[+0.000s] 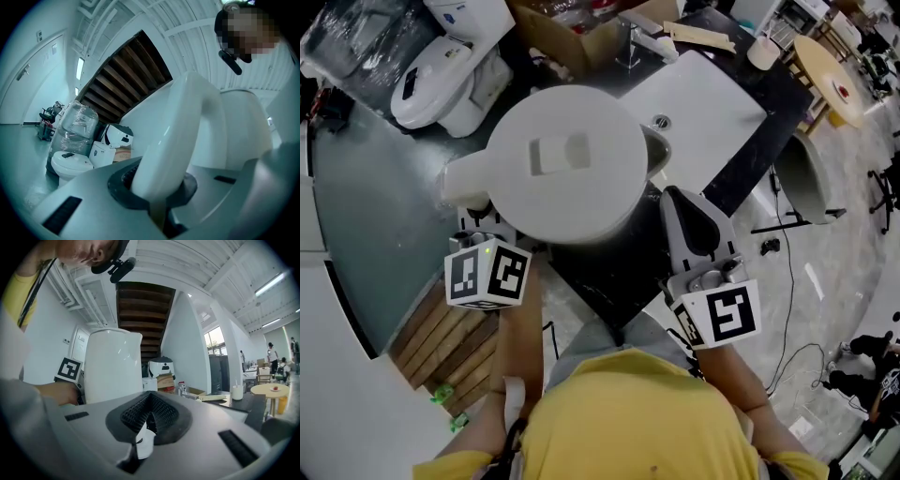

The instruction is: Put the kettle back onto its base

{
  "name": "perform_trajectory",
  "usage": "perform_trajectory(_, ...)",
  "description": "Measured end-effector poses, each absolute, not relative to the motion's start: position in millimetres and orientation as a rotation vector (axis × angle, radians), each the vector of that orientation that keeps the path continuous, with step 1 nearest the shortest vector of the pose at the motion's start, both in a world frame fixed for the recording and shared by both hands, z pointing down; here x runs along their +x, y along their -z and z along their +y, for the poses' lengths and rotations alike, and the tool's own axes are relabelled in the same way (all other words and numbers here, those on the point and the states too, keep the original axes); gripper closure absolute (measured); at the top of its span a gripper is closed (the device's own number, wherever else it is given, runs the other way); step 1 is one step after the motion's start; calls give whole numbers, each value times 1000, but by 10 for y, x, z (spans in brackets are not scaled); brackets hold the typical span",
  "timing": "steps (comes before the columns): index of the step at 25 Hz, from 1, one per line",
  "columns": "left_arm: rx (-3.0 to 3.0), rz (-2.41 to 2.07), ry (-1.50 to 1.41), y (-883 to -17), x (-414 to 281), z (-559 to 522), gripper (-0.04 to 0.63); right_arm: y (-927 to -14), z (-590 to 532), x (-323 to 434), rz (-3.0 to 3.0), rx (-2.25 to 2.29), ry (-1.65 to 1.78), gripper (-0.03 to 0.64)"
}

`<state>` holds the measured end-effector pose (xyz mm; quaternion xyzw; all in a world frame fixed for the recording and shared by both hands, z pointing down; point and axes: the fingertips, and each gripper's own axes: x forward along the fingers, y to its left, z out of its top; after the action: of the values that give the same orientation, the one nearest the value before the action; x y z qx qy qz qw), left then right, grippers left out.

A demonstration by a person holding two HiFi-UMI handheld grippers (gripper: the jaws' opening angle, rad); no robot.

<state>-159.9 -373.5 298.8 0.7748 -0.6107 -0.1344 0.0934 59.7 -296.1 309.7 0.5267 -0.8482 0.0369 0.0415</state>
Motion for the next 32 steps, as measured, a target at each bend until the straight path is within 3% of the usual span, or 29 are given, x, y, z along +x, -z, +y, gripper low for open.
perform_trajectory(32, 2289, -1852, 374, -3561, -1577, -4290, 571, -3571, -3388, 367, -2621, 1500, -165, 601)
